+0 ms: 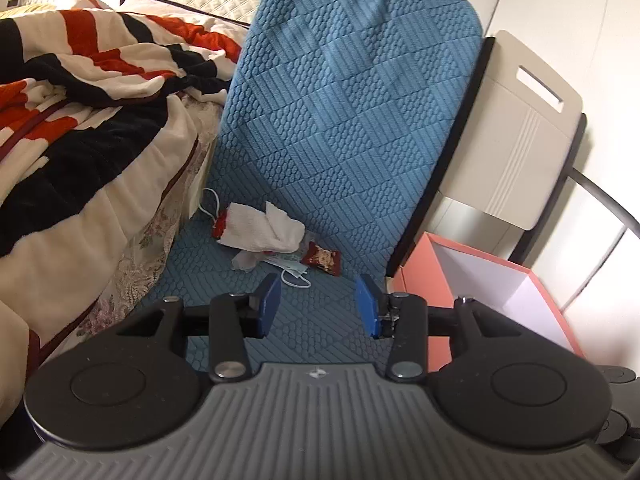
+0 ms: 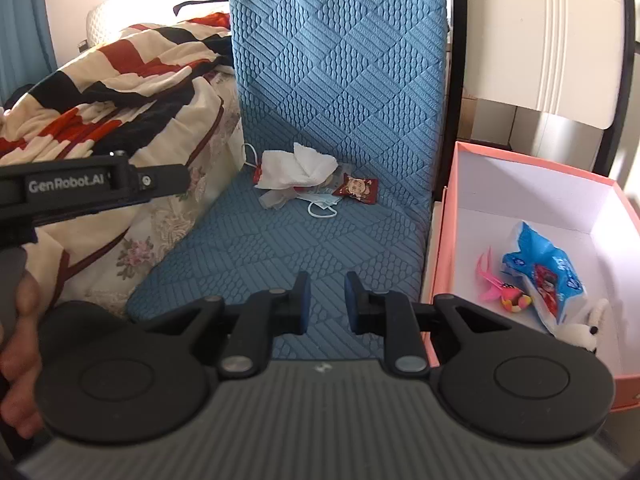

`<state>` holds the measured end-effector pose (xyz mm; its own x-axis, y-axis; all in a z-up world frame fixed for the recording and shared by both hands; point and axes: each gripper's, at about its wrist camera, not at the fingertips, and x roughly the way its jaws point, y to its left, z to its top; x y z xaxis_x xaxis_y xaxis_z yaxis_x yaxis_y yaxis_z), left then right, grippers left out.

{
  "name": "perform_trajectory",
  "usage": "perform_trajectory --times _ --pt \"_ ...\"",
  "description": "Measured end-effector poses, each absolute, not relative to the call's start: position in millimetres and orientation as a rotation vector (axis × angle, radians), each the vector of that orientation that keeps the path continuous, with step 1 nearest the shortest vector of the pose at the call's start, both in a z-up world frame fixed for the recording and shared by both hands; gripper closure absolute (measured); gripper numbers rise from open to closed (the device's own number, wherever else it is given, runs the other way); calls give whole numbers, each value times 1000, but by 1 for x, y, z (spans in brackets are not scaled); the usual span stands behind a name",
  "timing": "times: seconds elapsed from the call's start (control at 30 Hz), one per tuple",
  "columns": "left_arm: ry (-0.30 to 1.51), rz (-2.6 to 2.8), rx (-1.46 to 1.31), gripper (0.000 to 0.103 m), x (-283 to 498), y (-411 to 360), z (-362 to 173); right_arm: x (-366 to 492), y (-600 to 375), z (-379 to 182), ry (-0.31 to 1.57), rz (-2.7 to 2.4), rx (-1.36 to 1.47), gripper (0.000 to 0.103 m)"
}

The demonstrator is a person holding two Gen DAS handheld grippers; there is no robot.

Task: Organize soft objects
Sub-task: 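Withdraw both open tools from the box back over the blue seat, then grasp the red candy packet with the right tool while the left tool grasps the white tissue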

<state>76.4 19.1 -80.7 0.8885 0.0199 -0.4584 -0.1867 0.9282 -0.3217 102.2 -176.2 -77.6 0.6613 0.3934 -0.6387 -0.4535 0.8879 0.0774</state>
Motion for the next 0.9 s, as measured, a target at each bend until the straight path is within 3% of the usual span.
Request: perform_trajectory --times 0.9 --pt "627 102 -326 54 208 73 -148 232 -133 -125 784 504 -88 80"
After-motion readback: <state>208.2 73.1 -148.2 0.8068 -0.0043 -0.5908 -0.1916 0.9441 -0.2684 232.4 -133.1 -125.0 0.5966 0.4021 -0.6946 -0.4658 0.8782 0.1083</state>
